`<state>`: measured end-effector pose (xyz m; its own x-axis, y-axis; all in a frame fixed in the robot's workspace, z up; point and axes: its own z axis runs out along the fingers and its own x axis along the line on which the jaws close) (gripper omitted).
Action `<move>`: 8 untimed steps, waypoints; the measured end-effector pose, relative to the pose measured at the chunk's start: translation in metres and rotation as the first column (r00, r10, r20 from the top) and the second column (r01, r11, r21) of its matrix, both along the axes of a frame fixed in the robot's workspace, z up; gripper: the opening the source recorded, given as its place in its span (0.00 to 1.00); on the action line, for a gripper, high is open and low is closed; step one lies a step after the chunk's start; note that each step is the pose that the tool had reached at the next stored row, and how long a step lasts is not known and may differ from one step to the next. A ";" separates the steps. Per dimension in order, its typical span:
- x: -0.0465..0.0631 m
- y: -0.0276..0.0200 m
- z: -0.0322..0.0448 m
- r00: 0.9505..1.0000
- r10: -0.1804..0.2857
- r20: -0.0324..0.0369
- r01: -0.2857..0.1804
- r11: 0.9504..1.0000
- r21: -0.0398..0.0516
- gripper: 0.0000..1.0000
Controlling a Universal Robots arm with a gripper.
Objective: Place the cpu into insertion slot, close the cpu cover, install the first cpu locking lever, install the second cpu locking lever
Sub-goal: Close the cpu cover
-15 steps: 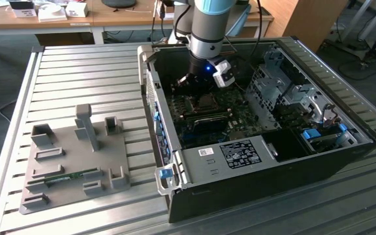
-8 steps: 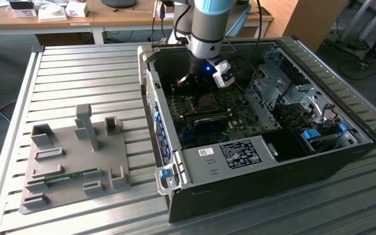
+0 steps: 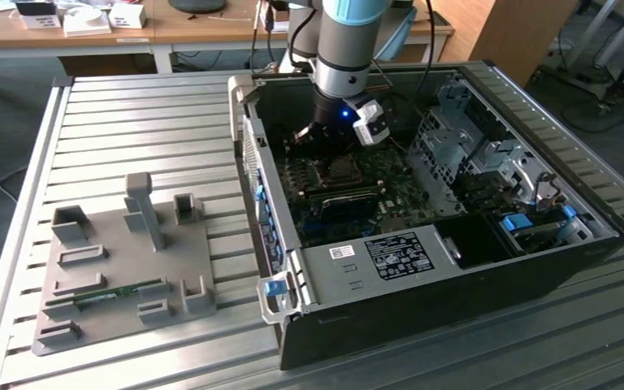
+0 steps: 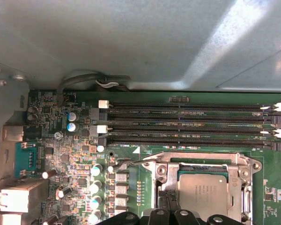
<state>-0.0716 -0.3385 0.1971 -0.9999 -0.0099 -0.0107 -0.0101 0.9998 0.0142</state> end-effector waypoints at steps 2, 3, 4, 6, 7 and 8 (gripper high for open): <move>0.000 0.0000 0.0000 1.000 0.000 0.000 0.000 1.000 0.000 0.11; 0.000 0.0000 0.0000 1.000 0.000 0.000 0.000 1.000 0.000 0.11; 0.000 0.0000 0.0000 1.000 0.000 0.000 0.000 1.000 0.000 0.11; 0.000 0.0000 -0.0001 1.000 0.000 0.000 0.000 1.000 0.000 0.11; 0.000 0.0000 -0.0001 1.000 0.000 0.000 0.000 1.000 0.000 0.11; 0.000 0.0000 -0.0001 1.000 0.000 0.000 0.000 1.000 0.000 0.11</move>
